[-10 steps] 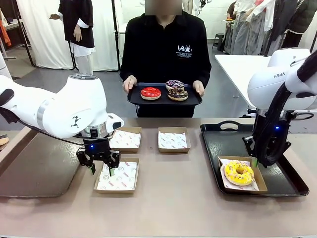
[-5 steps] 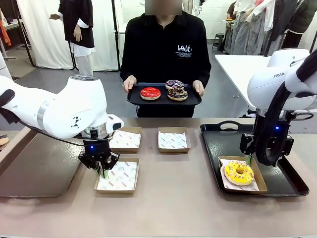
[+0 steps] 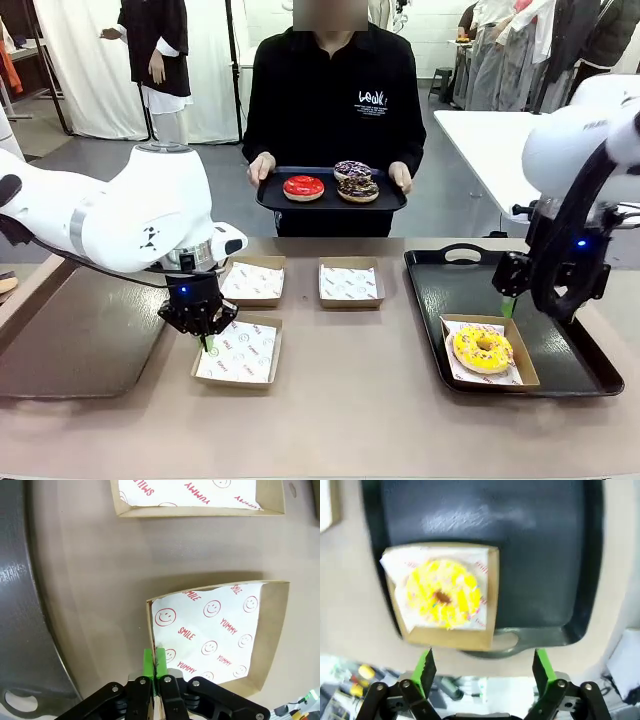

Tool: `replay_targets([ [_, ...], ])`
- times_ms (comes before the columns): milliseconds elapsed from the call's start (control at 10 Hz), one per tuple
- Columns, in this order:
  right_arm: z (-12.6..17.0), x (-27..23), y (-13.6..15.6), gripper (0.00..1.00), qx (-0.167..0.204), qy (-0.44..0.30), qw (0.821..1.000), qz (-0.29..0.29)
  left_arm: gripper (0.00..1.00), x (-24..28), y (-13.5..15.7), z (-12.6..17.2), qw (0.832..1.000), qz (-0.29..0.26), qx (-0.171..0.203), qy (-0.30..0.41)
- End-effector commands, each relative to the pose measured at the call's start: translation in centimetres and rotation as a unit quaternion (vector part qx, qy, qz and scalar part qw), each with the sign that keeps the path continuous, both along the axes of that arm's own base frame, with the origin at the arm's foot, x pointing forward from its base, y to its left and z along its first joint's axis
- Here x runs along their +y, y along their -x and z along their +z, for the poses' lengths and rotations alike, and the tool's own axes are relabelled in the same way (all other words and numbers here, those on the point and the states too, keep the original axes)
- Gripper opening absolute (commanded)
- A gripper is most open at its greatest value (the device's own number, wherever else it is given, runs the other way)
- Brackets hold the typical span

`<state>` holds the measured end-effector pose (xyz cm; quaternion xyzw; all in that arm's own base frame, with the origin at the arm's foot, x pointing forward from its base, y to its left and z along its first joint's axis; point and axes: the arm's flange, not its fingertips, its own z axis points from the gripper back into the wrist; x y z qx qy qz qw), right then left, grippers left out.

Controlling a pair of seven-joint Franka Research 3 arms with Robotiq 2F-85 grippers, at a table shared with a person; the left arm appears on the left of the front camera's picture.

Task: Individually package the donuts and arrange them on the tray.
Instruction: Place the picked Paper togo box on the Handle tray while simultaneously picking up another Paper togo box from the table with the other hand.

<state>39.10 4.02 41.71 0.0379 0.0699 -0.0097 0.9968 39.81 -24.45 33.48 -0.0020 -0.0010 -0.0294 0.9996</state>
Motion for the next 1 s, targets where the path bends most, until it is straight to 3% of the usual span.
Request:
replay_targets([
  [0, 3.2, -3.0, 1.7, 1.0, 0.025, -0.153, 0.985, 0.076, 0.0, -0.1, 0.3, 2.5, 1.0, -0.002, 0.0, 0.005],
  [100, 5.0, -5.3, 3.3, 1.0, -0.015, -0.215, 0.97, 0.117, 0.0, -0.4, 0.4, 4.6, 1.0, -0.009, -0.006, -0.005],
  [400, 8.8, -12.8, 5.5, 1.0, -0.092, -0.355, 0.928, 0.058, 0.0, -0.6, -1.3, 10.5, 1.0, 0.003, -0.028, -0.007],
  [600, 10.0, -18.7, 6.4, 1.0, -0.136, -0.433, 0.891, -0.015, 0.0, -0.9, -2.9, 14.4, 0.999, 0.006, -0.047, 0.007],
  [700, 9.8, -21.9, 6.6, 1.0, -0.166, -0.474, 0.859, -0.098, 0.0, -1.4, -3.6, 15.8, 0.998, 0.007, -0.055, 0.013],
  [900, 7.9, -26.1, 6.8, 1.0, -0.17, -0.507, 0.831, -0.151, 0.0, -2.8, -5.4, 18.4, 0.998, 0.001, -0.065, 0.013],
])
